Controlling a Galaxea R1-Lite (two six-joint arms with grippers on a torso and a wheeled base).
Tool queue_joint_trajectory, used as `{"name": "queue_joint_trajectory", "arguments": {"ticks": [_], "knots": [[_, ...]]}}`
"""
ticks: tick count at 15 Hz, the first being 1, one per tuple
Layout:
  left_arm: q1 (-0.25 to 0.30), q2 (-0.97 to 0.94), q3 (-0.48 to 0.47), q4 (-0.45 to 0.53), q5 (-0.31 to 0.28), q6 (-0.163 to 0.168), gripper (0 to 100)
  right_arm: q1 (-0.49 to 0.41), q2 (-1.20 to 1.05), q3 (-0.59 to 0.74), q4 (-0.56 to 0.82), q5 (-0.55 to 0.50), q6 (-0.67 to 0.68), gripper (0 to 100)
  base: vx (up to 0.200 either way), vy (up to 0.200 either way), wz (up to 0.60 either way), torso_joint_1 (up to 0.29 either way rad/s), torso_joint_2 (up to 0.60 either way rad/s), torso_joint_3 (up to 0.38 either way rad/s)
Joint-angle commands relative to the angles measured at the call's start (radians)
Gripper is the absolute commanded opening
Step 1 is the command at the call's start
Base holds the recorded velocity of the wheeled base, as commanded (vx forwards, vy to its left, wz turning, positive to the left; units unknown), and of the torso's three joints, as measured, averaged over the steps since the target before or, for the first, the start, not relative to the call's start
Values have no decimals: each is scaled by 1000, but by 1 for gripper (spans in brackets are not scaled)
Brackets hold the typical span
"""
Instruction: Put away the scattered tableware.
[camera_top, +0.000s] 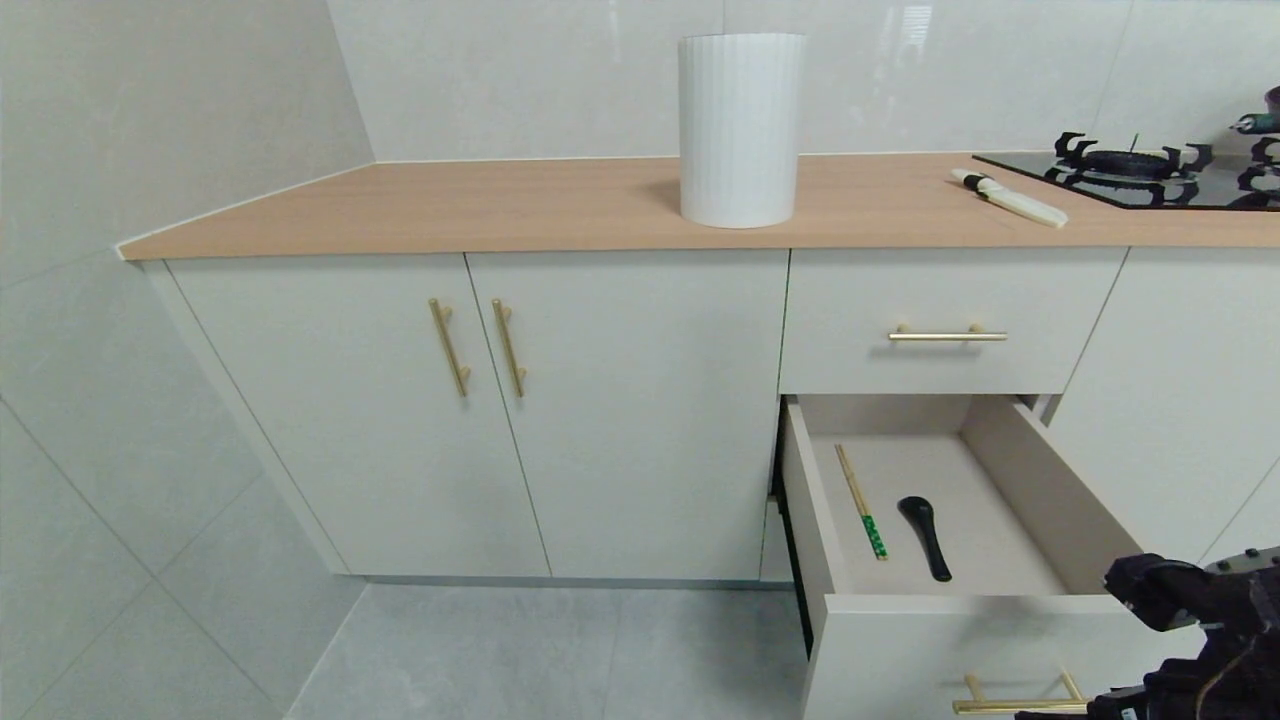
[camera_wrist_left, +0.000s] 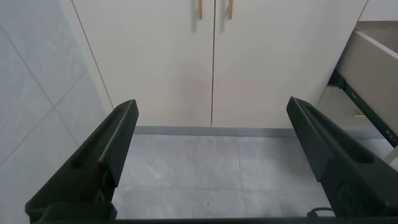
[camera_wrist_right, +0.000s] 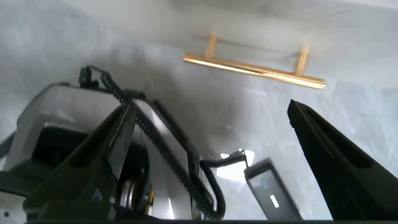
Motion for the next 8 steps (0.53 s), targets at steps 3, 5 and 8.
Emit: {"name": "queue_joint_trajectory", "arguments": {"ticks": [3,5,8], "knots": [[0,0,0,0,0,0,100,7,139,1,-113,-10,-1,100,0,0,0,0,0,0],[0,0,0,0,0,0,100,7,195,-2,-193,-44,1,100,0,0,0,0,0,0],[0,0,0,0,0,0,100,7,291,-9,-333,-48,1,100,0,0,0,0,0,0]]}}
